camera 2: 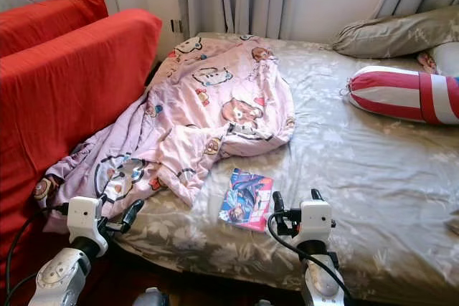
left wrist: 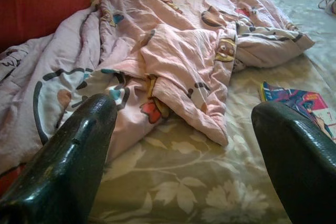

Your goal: Clean up the room

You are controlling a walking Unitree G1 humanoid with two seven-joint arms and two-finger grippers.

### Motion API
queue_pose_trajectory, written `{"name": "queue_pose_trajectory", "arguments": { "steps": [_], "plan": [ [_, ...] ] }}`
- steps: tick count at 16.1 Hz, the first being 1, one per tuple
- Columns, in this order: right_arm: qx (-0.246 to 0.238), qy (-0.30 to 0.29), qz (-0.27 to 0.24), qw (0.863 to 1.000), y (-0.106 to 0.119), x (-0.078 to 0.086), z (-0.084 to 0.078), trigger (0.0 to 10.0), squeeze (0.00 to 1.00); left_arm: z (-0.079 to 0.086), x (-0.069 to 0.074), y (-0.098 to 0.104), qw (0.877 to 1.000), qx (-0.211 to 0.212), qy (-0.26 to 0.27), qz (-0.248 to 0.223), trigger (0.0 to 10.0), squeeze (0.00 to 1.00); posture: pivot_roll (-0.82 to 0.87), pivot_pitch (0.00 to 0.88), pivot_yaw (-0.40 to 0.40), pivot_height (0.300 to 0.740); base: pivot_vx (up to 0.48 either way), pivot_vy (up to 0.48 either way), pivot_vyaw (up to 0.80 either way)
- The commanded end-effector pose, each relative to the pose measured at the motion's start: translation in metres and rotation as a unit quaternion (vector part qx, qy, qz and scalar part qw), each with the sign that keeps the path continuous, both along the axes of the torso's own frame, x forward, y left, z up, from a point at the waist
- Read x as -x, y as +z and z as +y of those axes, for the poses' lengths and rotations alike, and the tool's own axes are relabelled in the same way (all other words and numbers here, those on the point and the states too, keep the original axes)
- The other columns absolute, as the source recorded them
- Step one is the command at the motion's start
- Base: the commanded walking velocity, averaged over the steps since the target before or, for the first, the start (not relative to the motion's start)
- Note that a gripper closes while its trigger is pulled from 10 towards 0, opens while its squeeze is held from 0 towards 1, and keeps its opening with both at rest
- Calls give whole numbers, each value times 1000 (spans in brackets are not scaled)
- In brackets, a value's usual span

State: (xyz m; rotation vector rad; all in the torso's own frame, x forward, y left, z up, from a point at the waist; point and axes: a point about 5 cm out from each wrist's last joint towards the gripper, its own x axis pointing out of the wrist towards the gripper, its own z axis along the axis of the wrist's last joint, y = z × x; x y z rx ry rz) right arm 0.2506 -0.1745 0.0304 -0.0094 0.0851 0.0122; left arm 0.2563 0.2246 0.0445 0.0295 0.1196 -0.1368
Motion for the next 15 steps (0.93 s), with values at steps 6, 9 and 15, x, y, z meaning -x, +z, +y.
{"name": "queue_pose_trajectory", "arguments": {
  "steps": [6, 9, 15],
  "plan": [
    [-1, 8, 7, 1000, -2, -1, 3, 10000, 0, 0, -1, -1, 1000, -4, -4, 8, 10000, 0, -19, 33, -38, 665, 353, 0, 0],
    [0, 10, 10, 1000, -3, 0, 4, 10000, 0, 0, -2, -1, 1000, -5, -6, 10, 10000, 0, -19, 33, -38, 665, 310, 0, 0],
    [-7, 14, 10, 1000, -3, -1, 6, 10000, 0, -1, -2, -1, 1000, -3, -7, 9, 10000, 0, -18, 31, -36, 665, 0, 0, 0]
  ]
}}
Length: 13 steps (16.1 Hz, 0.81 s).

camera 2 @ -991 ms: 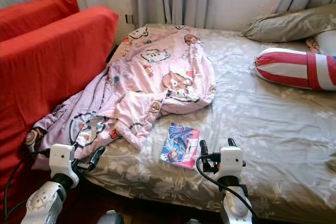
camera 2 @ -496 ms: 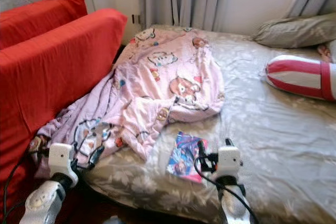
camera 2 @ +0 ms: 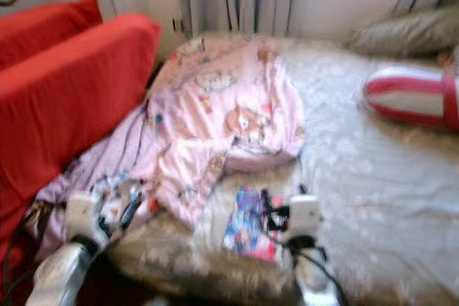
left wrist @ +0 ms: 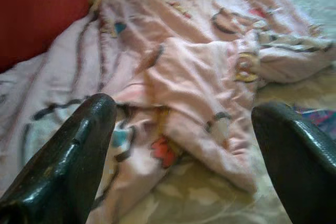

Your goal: Clean up the room

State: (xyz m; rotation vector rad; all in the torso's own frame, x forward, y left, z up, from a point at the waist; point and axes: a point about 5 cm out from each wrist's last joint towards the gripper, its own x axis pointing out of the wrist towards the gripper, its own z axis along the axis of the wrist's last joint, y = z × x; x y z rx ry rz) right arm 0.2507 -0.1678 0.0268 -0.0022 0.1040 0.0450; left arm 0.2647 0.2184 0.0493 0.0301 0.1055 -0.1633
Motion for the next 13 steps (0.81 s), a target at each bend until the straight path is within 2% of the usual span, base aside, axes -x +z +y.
{"name": "queue_pose_trajectory", "arguments": {
  "steps": [1, 6, 9, 11, 13],
  "plan": [
    [-3, -1, -1, 1000, 1, -1, 0, 10000, 0, 4, 6, -6, 1000, -4, 6, 14, 10000, 0, -19, 31, -36, 665, 0, 0, 0],
    [6, 6, 10, 1000, -2, -1, 2, 10000, 0, 4, 5, -5, 1000, 0, 4, 11, 10000, 0, -19, 33, -36, 665, 0, 0, 0],
    [9, 2, 22, 1000, -5, -1, 2, 10000, 0, 3, 5, -5, 1000, 0, 4, 11, 10000, 0, -19, 34, -35, 630, 0, 0, 0],
    [5, 2, 11, 1000, -3, -1, 2, 10000, 0, 5, 3, -1, 1000, 19, 22, 0, 10000, 0, -14, 35, -37, 620, 0, 0, 0],
    [4, -1, 11, 1000, -3, -2, 2, 10000, 0, 5, 0, 2, 995, 81, 55, -4, 10000, 0, -14, 35, -36, 620, 0, 0, 0]
  ]
}}
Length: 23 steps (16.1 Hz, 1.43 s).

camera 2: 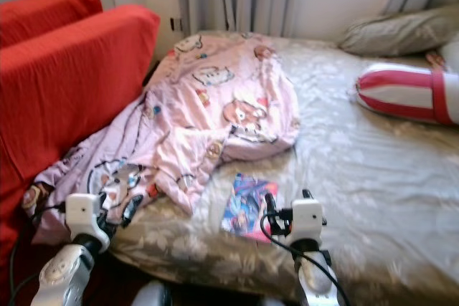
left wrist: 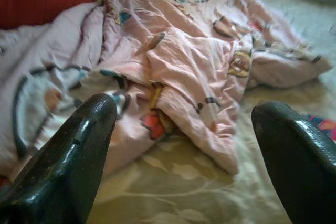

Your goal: Clean up the room

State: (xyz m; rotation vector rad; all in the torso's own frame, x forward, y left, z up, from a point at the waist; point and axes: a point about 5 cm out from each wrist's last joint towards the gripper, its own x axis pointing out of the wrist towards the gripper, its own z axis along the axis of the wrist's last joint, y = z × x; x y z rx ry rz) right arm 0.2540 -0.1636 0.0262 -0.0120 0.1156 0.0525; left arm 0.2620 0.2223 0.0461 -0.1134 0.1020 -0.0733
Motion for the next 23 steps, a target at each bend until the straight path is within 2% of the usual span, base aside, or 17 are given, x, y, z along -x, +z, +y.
{"name": "queue_pose_trajectory", "arguments": {
  "steps": [1, 9, 14, 17, 23],
  "plan": [
    [-1, -5, 5, 1000, -2, 1, -2, 10000, 0, 1, -3, 4, 1000, 16, 8, -6, 10000, 0, -19, 35, -35, 620, 0, 0, 0],
    [-3, -6, 8, 1000, -3, 1, -2, 10000, 0, -5, -2, 0, 1000, 7, -14, 10, 10000, 0, -18, 35, -33, 620, 0, 0, 0],
    [-1, -4, 33, 999, -15, 7, -4, 10000, 0, -5, -2, 0, 1000, 8, -21, 12, 10000, 0, -16, 38, -34, 620, 0, 0, 0],
    [22, 8, 35, 999, -17, 9, -1, 10000, 0, -5, -2, 1, 1000, 4, -24, 11, 10000, 0, -16, 38, -32, 620, 0, 0, 506],
    [-9, -8, 47, 999, -22, 10, -4, 10000, 0, -7, -3, 2, 999, 2, -31, 9, 10000, 0, -16, 43, -29, 620, 264, 0, 131]
  ]
}}
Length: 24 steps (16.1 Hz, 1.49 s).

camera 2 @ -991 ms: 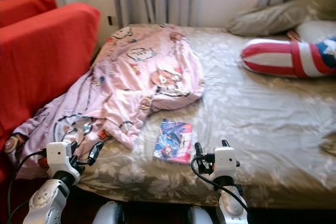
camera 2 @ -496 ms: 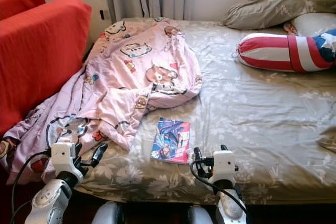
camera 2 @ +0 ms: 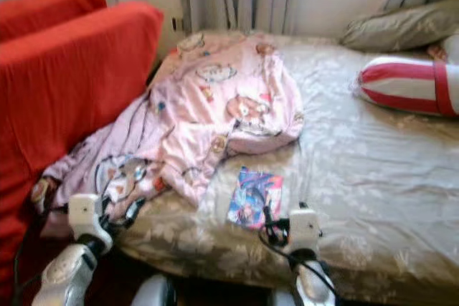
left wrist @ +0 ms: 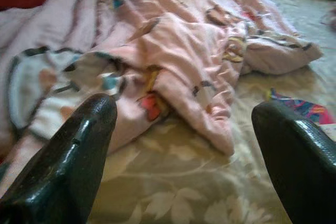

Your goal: Clean up the room

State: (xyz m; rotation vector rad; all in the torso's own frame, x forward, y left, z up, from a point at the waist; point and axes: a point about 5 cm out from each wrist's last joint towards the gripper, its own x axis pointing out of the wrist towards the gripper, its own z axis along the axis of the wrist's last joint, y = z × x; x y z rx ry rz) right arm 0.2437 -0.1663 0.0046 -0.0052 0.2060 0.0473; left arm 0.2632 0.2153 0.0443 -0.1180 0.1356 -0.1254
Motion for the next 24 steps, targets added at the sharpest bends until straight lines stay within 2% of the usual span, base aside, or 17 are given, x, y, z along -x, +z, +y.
{"name": "queue_pose_trajectory", "arguments": {
  "steps": [1, 6, 8, 13, 14, 17, 18, 20, 21, 23, 24],
  "plan": [
    [-16, -14, 9, 1000, -3, 0, -2, 10000, 0, 0, -1, 4, 1000, -1, -6, -7, 10000, 0, -17, 46, -29, 620, 270, 0, 0],
    [-57, -44, 40, 997, -10, -10, -7, 10000, 0, -1, 0, 5, 1000, -2, -9, -9, 10000, 0, -5, 65, -23, 620, 295, 0, 0],
    [-40, -34, 51, 997, -11, -14, -6, 10000, 0, -2, 0, 5, 1000, -4, -12, -8, 10000, 0, -3, 72, -22, 620, 328, 0, 0],
    [-49, -11, 70, 996, -15, -20, 2, 10000, 0, -5, 1, 9, 1000, -5, -14, -11, 10000, 0, 7, 118, -13, 620, 65, 0, 0],
    [-35, -4, 92, 995, -19, -22, 5, 10000, 0, -9, -1, 14, 1000, 4, -14, -20, 10000, 0, 30, 137, -12, 620, 0, 0, 0],
    [-56, -32, 122, 990, -23, -25, 7, 10000, 0, -9, 3, 22, 999, 6, -15, -30, 10000, 0, 53, 178, -2, 620, 0, 0, 0],
    [-79, -56, 136, 986, -25, -27, 7, 10000, 0, -9, 4, 26, 999, 6, -15, -33, 10000, 0, 67, 192, 1, 620, 0, 0, 0],
    [-71, -38, 142, 987, -25, -29, 13, 10000, 0, -12, 2, 32, 999, 10, -16, -39, 10000, 0, 85, 208, 5, 620, 0, 0, 0],
    [-87, -40, 145, 985, -26, -29, 16, 10000, 0, -15, 2, 37, 999, 11, -19, -43, 10000, 0, 101, 214, 6, 620, 0, 0, 0],
    [-151, -94, 150, 973, -29, -26, 11, 10000, 0, -18, 12, 45, 998, 10, -30, -50, 10000, 0, 114, 200, 5, 620, 0, 0, 0],
    [-159, -102, 150, 970, -30, -25, 10, 10000, 0, -18, 14, 46, 998, 8, -31, -49, 10000, 0, 120, 199, 2, 620, 0, 0, 0]
  ]
}}
